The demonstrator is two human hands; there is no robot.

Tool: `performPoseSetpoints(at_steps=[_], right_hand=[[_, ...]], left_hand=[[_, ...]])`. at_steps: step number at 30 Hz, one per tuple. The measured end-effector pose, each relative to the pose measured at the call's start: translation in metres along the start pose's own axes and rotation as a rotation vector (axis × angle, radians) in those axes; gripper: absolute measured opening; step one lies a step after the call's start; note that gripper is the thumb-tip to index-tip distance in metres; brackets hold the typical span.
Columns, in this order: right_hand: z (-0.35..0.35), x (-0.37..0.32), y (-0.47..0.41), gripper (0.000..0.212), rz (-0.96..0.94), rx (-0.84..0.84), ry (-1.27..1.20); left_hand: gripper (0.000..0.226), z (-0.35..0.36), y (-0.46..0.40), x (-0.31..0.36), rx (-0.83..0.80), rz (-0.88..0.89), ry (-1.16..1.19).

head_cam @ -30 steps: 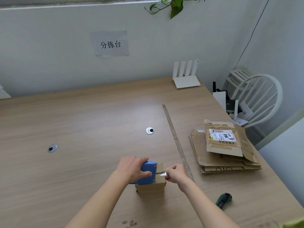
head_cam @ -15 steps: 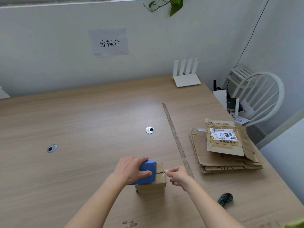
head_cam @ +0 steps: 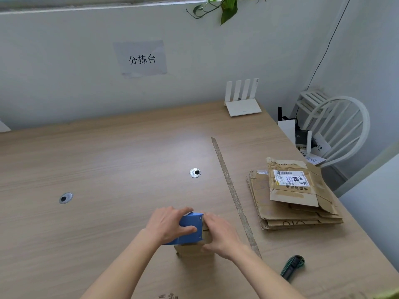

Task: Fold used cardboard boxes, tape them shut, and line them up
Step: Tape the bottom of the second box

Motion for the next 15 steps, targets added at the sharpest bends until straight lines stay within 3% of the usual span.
performPoseSetpoints(at_steps=[2,15], right_hand=[[-0.001,0.000,0.000,0.087,-0.008,0.032,0.028],[0.006,0.005,0.007,0.085,-0.185,-0.016,0.183]], left_hand=[[0.061,-0.002,0.004,-0.003,-0.001,0.015,-0.003],[0.064,0.008,0.041,-0.066,-0.106,-0.072,0.062]])
Point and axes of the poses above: each hand's wrist, its own y-axis away from the middle knuckle, its own z-axis out of the palm, x = y × z, the point moved 4 cm from there along -y, towards the middle knuckle, and after that the axes turned 3 degrees about -x, right-handed, at the moved point
